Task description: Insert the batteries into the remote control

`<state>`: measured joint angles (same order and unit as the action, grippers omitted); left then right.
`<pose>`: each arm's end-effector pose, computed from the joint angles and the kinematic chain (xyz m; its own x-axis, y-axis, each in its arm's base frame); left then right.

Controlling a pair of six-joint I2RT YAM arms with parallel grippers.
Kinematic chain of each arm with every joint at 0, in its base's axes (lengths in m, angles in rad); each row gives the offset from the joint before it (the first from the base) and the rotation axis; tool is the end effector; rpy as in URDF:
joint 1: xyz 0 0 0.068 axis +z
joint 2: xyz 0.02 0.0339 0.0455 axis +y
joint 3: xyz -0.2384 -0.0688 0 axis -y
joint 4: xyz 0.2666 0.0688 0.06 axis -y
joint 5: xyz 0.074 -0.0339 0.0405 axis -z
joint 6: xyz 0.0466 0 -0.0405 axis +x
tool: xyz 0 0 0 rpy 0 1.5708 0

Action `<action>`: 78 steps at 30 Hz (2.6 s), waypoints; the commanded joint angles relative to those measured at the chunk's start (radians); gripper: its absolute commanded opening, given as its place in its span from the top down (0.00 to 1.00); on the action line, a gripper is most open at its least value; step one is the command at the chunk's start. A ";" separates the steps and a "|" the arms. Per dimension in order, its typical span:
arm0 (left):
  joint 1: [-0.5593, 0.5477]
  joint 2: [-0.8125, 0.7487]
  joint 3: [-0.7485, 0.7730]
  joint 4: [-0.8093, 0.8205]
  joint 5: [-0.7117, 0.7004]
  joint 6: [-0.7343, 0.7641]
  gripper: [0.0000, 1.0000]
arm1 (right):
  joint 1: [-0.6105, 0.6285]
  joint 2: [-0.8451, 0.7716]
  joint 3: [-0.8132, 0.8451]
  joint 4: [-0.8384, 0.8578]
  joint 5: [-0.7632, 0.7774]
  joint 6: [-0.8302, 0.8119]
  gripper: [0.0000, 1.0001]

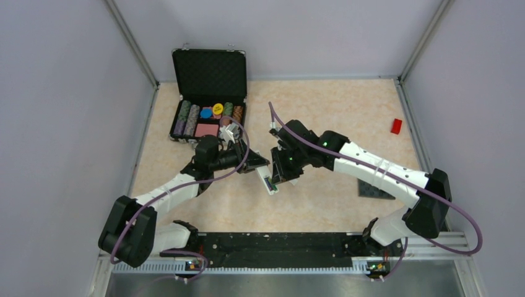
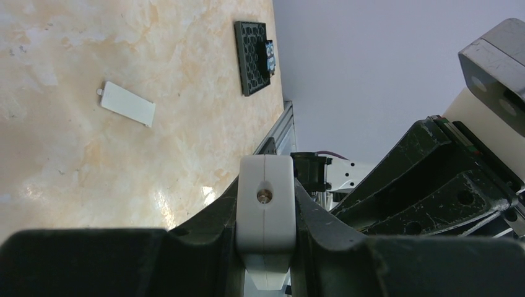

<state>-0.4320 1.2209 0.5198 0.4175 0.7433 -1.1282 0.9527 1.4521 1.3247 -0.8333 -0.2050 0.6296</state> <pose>0.2453 -0.1478 0.1810 -0.9205 -0.3082 -0.2401 0.1551 0.2757 -0.9486 0.1849 0.2764 0.2778 -0.8935 -0.2618 -0.3648 -0.4199 0.7750 0.4722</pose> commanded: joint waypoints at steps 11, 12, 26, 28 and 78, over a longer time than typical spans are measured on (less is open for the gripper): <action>-0.002 -0.024 0.038 0.168 -0.019 -0.172 1.00 | 0.007 -0.308 -0.186 0.273 0.121 0.114 0.56; -0.002 -0.027 0.035 0.193 -0.021 -0.198 1.00 | 0.006 -0.343 -0.217 0.305 0.135 0.129 0.55; -0.002 -0.116 0.079 0.260 -0.109 -0.375 1.00 | 0.006 -0.575 -0.480 0.694 0.202 0.278 0.52; -0.002 -0.124 0.089 0.235 -0.113 -0.358 1.00 | 0.007 -0.583 -0.505 0.740 0.238 0.307 0.53; -0.002 -0.107 0.077 0.274 -0.144 -0.433 1.00 | 0.006 -0.575 -0.582 0.804 0.246 0.322 0.62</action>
<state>-0.4320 1.1198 0.5732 0.6132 0.6033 -1.5280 0.9531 0.8555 0.7391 -0.0456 0.0380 0.9546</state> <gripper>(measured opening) 0.297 0.381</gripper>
